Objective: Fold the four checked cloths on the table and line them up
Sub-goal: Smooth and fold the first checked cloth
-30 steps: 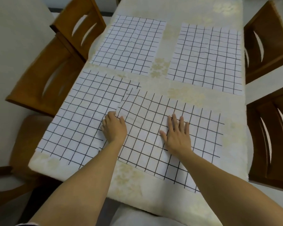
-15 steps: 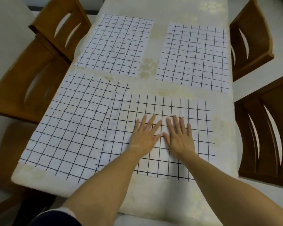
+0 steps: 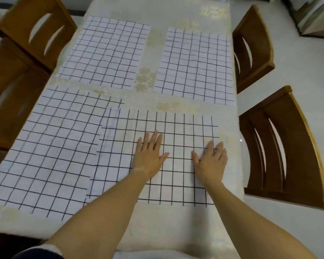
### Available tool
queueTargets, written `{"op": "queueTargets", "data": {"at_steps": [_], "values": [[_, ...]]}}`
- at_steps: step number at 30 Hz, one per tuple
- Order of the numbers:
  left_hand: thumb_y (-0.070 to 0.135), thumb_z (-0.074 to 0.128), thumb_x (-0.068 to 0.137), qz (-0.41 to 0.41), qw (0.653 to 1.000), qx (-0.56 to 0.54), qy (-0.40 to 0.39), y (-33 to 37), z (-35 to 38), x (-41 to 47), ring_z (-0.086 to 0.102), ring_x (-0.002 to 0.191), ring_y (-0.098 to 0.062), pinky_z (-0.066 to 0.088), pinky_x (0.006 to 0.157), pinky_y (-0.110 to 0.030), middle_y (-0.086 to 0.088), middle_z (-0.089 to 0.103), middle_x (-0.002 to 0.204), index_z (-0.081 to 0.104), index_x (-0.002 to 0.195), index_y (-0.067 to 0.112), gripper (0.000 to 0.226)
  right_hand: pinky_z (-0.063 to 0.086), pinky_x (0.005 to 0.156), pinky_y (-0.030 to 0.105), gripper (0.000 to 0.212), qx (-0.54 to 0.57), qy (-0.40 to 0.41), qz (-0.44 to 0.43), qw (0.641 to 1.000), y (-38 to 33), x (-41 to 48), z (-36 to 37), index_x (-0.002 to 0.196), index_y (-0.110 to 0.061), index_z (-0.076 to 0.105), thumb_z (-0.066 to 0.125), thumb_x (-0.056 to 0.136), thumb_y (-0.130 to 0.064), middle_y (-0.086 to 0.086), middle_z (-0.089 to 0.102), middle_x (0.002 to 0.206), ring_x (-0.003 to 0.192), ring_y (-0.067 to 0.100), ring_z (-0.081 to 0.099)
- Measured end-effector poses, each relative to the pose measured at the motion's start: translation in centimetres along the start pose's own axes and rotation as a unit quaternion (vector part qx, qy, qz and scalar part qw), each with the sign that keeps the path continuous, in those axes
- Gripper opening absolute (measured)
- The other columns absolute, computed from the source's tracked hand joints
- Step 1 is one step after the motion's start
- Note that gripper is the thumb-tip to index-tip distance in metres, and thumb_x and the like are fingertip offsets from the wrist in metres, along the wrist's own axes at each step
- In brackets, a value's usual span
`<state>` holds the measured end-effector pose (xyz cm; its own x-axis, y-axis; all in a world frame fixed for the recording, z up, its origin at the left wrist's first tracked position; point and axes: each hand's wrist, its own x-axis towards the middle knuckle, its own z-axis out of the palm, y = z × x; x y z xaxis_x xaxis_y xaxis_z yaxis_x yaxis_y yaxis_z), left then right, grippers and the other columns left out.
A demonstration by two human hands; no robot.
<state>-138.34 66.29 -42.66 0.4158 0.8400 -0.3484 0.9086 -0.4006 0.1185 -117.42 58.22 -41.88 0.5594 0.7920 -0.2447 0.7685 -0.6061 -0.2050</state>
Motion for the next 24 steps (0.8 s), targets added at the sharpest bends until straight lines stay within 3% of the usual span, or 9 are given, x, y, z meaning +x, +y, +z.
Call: {"op": "queueTargets", "data": {"at_steps": [7,12,15,17,20,24], "values": [[0.065,-0.002,0.1,0.002,1.0,0.009,-0.006,0.3,0.3,0.2,-0.037,0.147,-0.028,-0.013,0.124,-0.053,0.0,-0.043,0.158,-0.033,0.153,0.022,0.075,0.035,0.105,0.049,0.1,0.039,0.028,0.103,0.994,0.4,0.9,-2.2,0.147,-0.018,0.033,0.068,0.074,-0.076,0.018,0.032,0.146,0.126,0.037,0.036],[0.065,-0.006,0.097,0.011,1.0,0.022,-0.009,0.6,0.0,0.5,-0.036,0.148,-0.029,-0.012,0.124,-0.052,-0.001,-0.041,0.159,-0.032,0.153,0.021,0.076,0.047,0.095,0.049,0.086,0.164,-0.009,0.153,0.974,1.1,2.0,-3.2,0.139,-0.013,0.032,0.08,0.078,-0.051,0.017,0.039,0.134,0.115,0.037,0.05],[0.066,-0.005,0.097,0.014,1.0,0.015,-0.004,0.5,0.2,0.6,-0.036,0.148,-0.027,-0.014,0.124,-0.051,0.002,-0.042,0.159,-0.033,0.153,0.023,0.076,0.052,0.088,0.045,0.076,0.283,-0.048,0.205,0.936,1.7,2.6,-4.1,0.135,-0.008,0.035,0.08,0.083,-0.041,0.015,0.051,0.129,0.113,0.036,0.057],[0.067,-0.004,0.098,0.016,1.0,0.007,0.006,0.3,0.4,0.7,-0.037,0.148,-0.025,-0.014,0.124,-0.051,0.003,-0.042,0.159,-0.032,0.153,0.025,0.075,0.048,0.081,0.038,0.057,0.334,-0.062,0.228,0.912,2.2,2.7,-4.8,0.127,-0.007,0.046,0.072,0.09,-0.042,0.009,0.057,0.114,0.106,0.031,0.057],[0.066,-0.003,0.099,0.02,1.0,0.003,0.021,0.0,0.8,0.7,-0.036,0.148,-0.024,-0.012,0.125,-0.05,0.004,-0.041,0.16,-0.031,0.154,0.026,0.074,0.044,0.066,0.032,0.023,0.295,-0.054,0.15,0.942,2.6,2.3,-5.6,0.092,-0.009,0.054,0.054,0.101,-0.031,0.005,0.054,0.081,0.082,0.024,0.055],[0.054,-0.007,0.101,0.02,0.998,-0.004,0.059,-0.1,1.2,0.6,-0.03,0.152,-0.023,-0.008,0.126,-0.049,0.002,-0.034,0.163,-0.024,0.158,0.022,0.067,0.046,0.054,0.03,0.019,0.195,0.006,0.003,0.981,1.9,0.7,-7.6,0.092,-0.013,0.051,0.044,0.107,-0.023,0.001,0.056,0.072,0.062,0.018,0.057]]}}
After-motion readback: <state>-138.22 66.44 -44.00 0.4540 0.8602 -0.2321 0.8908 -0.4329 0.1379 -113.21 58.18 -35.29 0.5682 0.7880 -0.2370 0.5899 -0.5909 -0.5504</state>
